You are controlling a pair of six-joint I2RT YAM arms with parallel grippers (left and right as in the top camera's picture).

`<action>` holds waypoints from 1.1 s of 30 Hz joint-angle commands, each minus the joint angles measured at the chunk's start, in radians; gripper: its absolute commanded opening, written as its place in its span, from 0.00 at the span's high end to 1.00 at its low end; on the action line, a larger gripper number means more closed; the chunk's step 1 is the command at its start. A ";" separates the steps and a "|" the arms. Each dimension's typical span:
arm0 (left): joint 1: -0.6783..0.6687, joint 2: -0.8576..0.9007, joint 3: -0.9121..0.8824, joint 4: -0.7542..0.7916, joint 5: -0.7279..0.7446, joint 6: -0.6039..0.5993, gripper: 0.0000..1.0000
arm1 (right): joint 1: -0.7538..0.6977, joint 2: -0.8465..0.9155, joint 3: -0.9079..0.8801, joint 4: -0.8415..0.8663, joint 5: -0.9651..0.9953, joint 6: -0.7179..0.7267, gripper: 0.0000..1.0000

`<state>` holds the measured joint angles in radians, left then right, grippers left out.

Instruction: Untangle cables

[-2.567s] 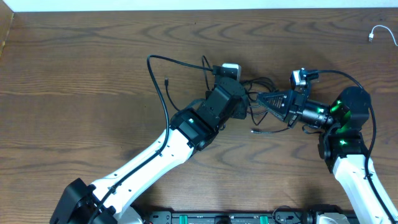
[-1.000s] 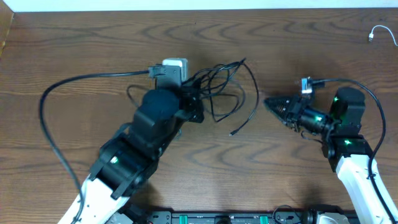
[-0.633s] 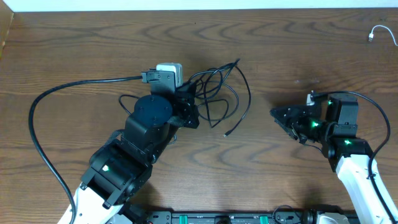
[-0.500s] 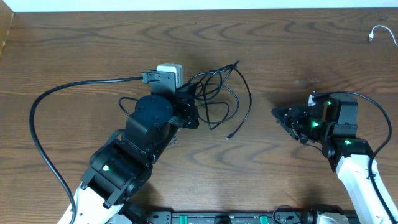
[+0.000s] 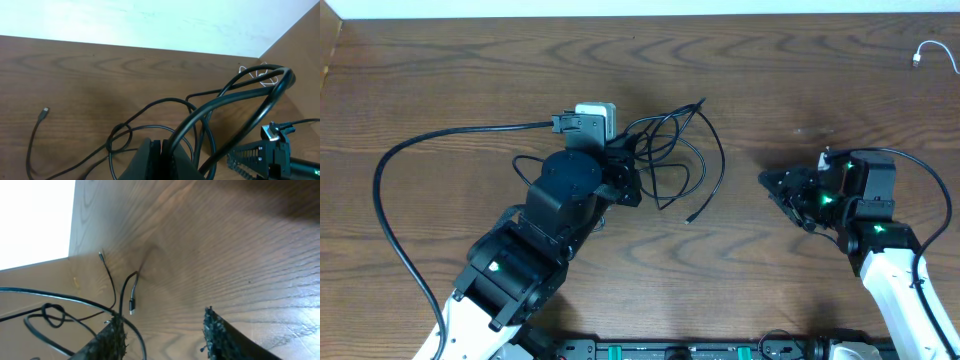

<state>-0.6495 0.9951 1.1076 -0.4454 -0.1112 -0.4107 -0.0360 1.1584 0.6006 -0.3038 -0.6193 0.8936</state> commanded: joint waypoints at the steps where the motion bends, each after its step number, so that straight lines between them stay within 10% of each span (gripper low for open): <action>1: 0.005 0.004 0.010 0.004 -0.013 0.017 0.92 | -0.003 -0.006 0.006 -0.014 0.031 -0.016 0.48; 33: 0.005 0.004 0.010 -0.018 -0.013 0.013 0.92 | -0.002 -0.006 0.006 -0.078 0.121 -0.016 0.23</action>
<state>-0.6495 1.0004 1.1076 -0.4675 -0.1112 -0.4107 -0.0360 1.1584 0.6006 -0.3759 -0.5213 0.8871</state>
